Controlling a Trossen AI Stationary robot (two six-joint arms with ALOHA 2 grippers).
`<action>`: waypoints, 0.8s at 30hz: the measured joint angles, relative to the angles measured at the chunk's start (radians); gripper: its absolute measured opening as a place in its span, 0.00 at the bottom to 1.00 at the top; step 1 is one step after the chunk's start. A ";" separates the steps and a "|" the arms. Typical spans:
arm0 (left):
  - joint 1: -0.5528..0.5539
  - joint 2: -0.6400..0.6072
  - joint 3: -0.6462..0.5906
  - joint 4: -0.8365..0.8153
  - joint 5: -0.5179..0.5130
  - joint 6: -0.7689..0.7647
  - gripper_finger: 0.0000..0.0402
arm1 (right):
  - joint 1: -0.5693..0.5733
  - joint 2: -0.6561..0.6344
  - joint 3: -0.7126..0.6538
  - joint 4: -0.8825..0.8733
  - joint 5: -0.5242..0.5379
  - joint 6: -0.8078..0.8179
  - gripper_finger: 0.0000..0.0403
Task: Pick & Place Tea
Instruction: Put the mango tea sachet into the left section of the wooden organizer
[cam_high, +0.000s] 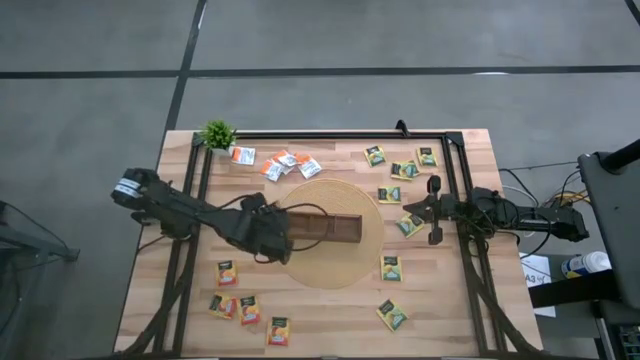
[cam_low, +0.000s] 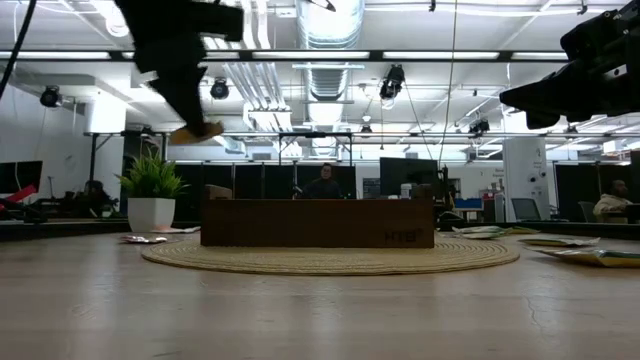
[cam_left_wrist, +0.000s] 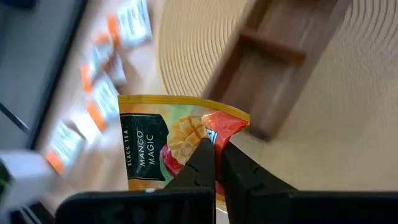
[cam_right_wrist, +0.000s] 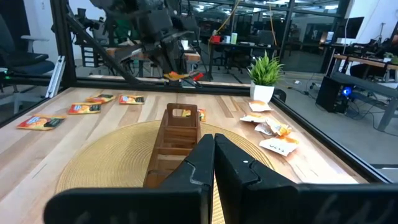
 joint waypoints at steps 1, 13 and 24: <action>0.000 0.007 0.012 0.001 -0.023 0.020 0.01 | 0.000 0.000 0.000 0.000 0.000 0.000 0.02; 0.011 0.177 0.096 0.168 -0.153 0.329 0.01 | 0.000 0.000 0.000 0.000 0.000 0.000 0.02; 0.019 0.320 0.125 0.176 -0.248 0.332 0.01 | 0.000 0.000 0.000 0.000 0.000 0.000 0.02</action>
